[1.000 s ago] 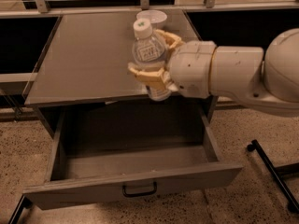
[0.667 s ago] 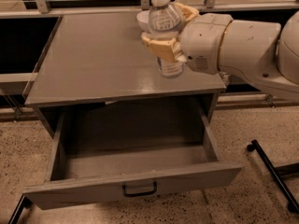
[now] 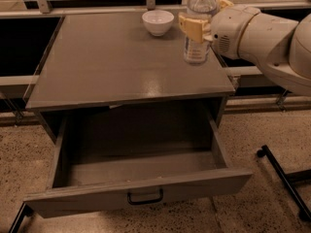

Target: Pick blue plastic bottle from top drawer and place on counter

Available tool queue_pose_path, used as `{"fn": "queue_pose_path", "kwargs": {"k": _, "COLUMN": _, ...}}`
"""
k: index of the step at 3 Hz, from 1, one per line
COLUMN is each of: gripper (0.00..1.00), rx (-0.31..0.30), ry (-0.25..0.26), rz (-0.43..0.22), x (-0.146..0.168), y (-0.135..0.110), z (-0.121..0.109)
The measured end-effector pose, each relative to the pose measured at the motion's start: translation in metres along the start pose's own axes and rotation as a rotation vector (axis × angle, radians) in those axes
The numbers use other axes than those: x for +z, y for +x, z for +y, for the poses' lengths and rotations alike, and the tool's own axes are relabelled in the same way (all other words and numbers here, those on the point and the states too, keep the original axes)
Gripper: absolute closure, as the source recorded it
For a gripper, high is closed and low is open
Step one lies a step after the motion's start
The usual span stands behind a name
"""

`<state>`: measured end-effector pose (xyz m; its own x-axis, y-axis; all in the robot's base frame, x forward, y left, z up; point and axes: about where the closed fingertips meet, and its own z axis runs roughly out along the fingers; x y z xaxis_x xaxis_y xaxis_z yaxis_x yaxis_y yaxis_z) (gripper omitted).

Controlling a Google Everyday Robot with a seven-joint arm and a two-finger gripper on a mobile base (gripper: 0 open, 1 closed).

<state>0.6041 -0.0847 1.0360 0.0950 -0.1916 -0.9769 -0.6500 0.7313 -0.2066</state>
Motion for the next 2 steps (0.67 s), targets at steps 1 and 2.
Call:
{"fn": "queue_pose_path", "kwargs": {"k": 1, "gripper": 1.0, "rx": 0.089, "ry": 0.054, "rz": -0.001, "x": 0.016, "y": 0.022, "z": -0.034}}
{"fn": "queue_pose_path", "kwargs": {"k": 2, "gripper": 1.0, "rx": 0.142, "ry": 0.08, "rz": 0.012, "x": 0.028, "y": 0.05, "z": -0.053}}
